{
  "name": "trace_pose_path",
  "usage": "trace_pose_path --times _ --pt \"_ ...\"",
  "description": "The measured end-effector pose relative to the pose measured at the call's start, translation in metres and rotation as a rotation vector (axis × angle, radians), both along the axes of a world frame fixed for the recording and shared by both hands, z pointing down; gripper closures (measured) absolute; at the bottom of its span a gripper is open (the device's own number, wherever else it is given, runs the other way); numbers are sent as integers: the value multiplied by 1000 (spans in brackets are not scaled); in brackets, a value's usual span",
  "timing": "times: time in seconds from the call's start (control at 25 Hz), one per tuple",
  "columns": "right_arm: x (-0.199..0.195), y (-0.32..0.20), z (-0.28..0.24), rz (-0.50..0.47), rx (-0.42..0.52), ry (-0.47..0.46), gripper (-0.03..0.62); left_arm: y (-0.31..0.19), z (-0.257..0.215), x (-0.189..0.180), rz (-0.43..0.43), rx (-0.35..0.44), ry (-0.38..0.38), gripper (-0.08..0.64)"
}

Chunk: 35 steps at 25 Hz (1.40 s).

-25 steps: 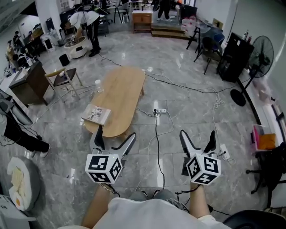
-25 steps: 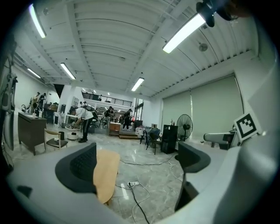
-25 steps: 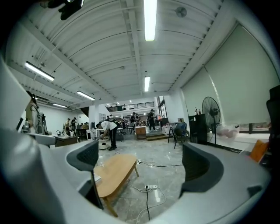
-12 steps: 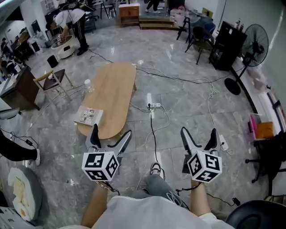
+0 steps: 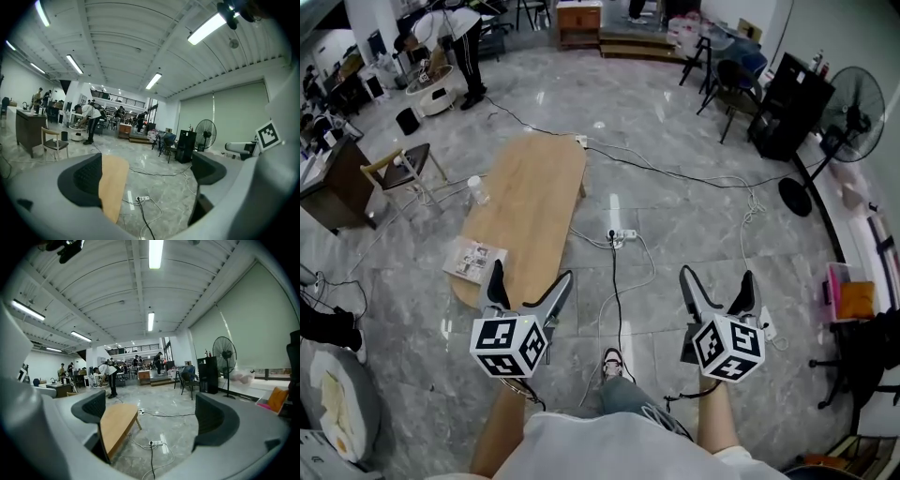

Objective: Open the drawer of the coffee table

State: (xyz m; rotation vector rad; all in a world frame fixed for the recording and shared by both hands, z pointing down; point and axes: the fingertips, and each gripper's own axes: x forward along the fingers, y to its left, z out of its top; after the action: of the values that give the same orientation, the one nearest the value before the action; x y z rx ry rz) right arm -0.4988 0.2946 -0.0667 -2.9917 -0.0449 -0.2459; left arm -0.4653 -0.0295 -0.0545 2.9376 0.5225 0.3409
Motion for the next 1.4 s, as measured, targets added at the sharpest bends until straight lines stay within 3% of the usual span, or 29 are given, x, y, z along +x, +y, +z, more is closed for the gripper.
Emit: trace_pose_path --times 0.44,1.04,1.24,1.4 --pt "165 47 4 -21 20 -10 5 34 3 149 -45 15 -16 -16" --pt "272 70 22 -40 31 -47 5 22 18 249 -129 36 -56 -15" --pt "322 76 30 -42 19 -51 5 20 26 306 -155 13 -40 -15" --pt "386 74 35 -77 12 -65 5 21 38 366 -187 -14 -52 -15"
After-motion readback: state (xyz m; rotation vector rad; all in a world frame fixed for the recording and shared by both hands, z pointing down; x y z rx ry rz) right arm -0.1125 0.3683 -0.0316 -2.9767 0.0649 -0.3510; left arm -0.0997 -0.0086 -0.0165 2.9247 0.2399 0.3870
